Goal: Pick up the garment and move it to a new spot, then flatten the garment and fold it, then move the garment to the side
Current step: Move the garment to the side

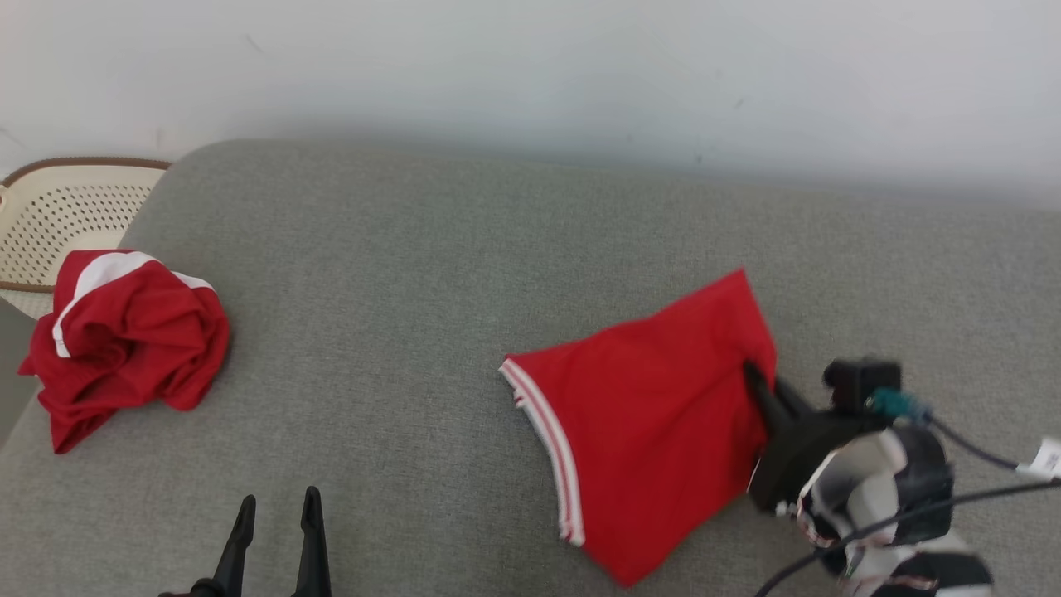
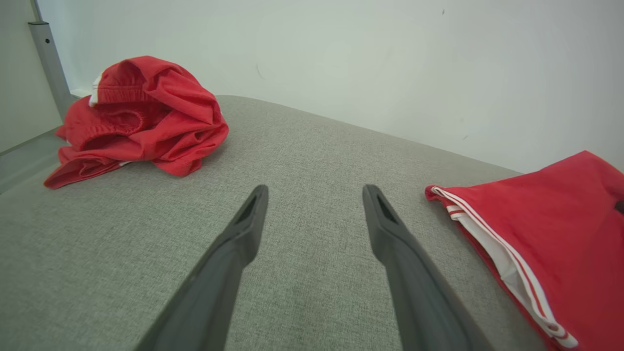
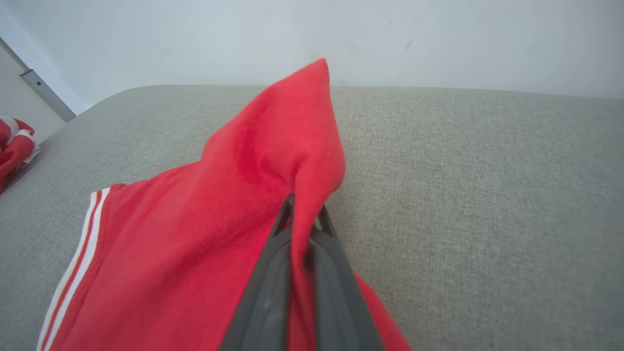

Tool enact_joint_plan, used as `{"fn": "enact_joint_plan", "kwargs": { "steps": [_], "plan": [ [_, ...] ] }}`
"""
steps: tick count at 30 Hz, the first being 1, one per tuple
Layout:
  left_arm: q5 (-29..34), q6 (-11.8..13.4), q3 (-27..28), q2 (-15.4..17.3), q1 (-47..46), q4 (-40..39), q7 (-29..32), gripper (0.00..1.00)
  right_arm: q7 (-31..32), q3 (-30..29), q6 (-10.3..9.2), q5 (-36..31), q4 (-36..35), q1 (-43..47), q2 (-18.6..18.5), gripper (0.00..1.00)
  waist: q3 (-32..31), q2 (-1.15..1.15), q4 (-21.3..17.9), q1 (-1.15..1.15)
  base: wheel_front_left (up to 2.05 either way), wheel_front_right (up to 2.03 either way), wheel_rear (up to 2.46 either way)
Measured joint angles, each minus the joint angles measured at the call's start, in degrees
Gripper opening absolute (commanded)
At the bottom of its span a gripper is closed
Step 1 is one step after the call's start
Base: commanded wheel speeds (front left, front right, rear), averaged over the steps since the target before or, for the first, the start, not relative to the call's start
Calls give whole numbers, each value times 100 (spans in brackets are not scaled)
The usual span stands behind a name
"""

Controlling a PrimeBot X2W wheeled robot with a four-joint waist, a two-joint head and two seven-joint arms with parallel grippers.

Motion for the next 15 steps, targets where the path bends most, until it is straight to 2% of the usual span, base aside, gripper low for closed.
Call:
{"fn": "enact_joint_plan", "kwargs": {
  "steps": [4,15],
  "plan": [
    [24,-9,12,0,-31,-36,-1,100,-29,104,0,91,276,-749,-337,0,143,0,-79,0,0,0,0],
    [191,-98,14,-1,-424,-158,-1,100,-133,331,0,313,1038,-2082,-1160,0,666,0,-372,1,0,0,0]
  ]
}}
